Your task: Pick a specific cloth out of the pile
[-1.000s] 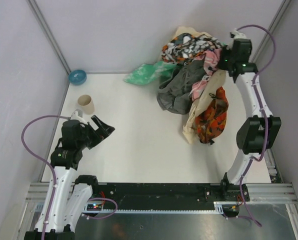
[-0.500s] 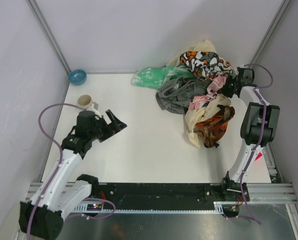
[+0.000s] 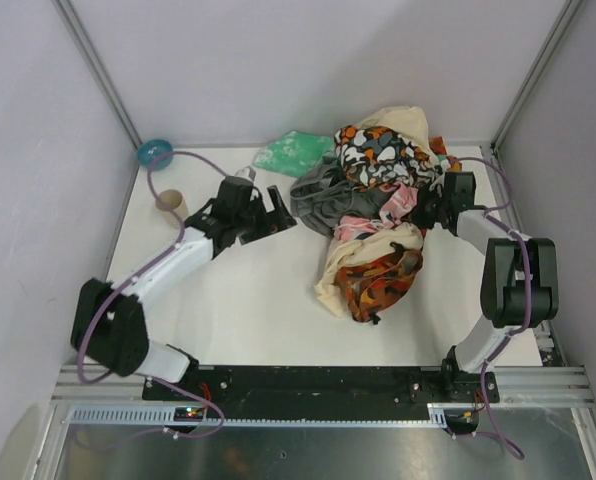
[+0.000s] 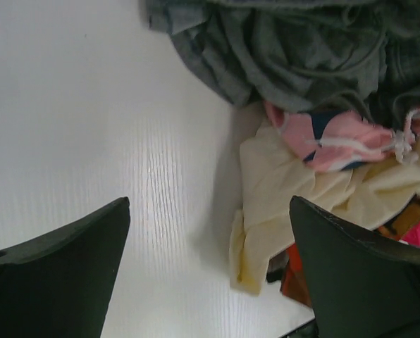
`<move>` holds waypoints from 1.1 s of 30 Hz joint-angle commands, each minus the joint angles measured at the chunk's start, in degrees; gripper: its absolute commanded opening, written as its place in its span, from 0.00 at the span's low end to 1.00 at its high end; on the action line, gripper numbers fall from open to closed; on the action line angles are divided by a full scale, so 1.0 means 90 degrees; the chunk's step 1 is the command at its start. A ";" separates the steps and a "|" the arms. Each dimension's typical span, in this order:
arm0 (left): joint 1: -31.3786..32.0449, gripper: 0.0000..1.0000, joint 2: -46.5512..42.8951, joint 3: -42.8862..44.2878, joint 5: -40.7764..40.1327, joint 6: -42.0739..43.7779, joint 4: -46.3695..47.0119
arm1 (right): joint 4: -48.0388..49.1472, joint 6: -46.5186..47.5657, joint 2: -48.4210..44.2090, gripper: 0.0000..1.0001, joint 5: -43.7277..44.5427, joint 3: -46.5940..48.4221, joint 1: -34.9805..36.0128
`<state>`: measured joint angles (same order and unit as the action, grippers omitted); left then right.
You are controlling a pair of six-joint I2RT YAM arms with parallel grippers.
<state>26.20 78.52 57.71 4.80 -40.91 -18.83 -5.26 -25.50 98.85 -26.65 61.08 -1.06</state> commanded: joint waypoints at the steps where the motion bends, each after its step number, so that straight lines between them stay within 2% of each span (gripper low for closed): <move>1: 0.0110 1.00 0.0911 0.0978 -0.0294 0.0499 0.0396 | -0.0768 0.0023 -0.0283 0.07 -0.0198 -0.0303 0.0191; 3: 0.0115 1.00 0.1387 0.1414 -0.0273 0.0711 0.0443 | -0.0867 0.0077 -0.0449 0.12 -0.0018 -0.0307 0.0180; 5: 0.0116 1.00 0.1872 0.1845 -0.0234 0.1084 0.0508 | -0.1017 0.0213 -0.0701 0.23 0.0146 -0.0303 -0.0006; 7: 0.0117 1.00 0.2404 0.2300 -0.0173 0.1517 0.0536 | -0.1210 0.0427 -0.1022 0.42 0.0261 -0.0305 -0.0104; 8: 0.0117 1.00 0.2709 0.2504 -0.0099 0.1713 0.0548 | -0.1304 0.0575 -0.1242 0.57 0.0312 -0.0304 -0.0130; 10: 0.0117 1.00 0.3211 0.2899 0.0069 0.1962 0.0551 | -0.1529 0.0791 -0.1622 0.80 0.0451 -0.0303 -0.0142; 12: 0.0117 1.00 0.3642 0.3235 0.0330 0.2049 0.0586 | -0.1753 0.0960 -0.1990 0.93 0.0593 -0.0310 -0.0118; 13: 0.0117 1.00 0.3831 0.3387 0.0485 0.2047 0.0612 | -0.1849 0.1018 -0.2160 0.97 0.0659 -0.0306 -0.0103; 20: 0.0119 1.00 0.4888 0.4412 0.1640 0.1905 0.1053 | -0.2051 0.1289 -0.3231 0.99 0.1223 -0.0303 0.0267; 29: 0.0080 1.00 0.5664 0.4809 0.2610 0.1602 0.2659 | -0.2052 0.1411 -0.3715 0.99 0.1538 -0.0512 0.0632; 30: 0.0084 0.97 0.5750 0.4906 0.2664 0.1565 0.2713 | -0.2038 0.1414 -0.3726 0.99 0.1547 -0.0529 0.0643; 31: 0.0086 0.90 0.5837 0.4999 0.2736 0.1541 0.2739 | -0.2031 0.1411 -0.3746 0.99 0.1556 -0.0533 0.0649; 33: 0.0082 0.68 0.5990 0.5124 0.2816 0.1480 0.2754 | -0.2013 0.1403 -0.3788 0.99 0.1590 -0.0541 0.0653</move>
<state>26.83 130.30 99.31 25.28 -26.28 -1.65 -23.73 -13.85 66.72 -14.15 56.55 4.45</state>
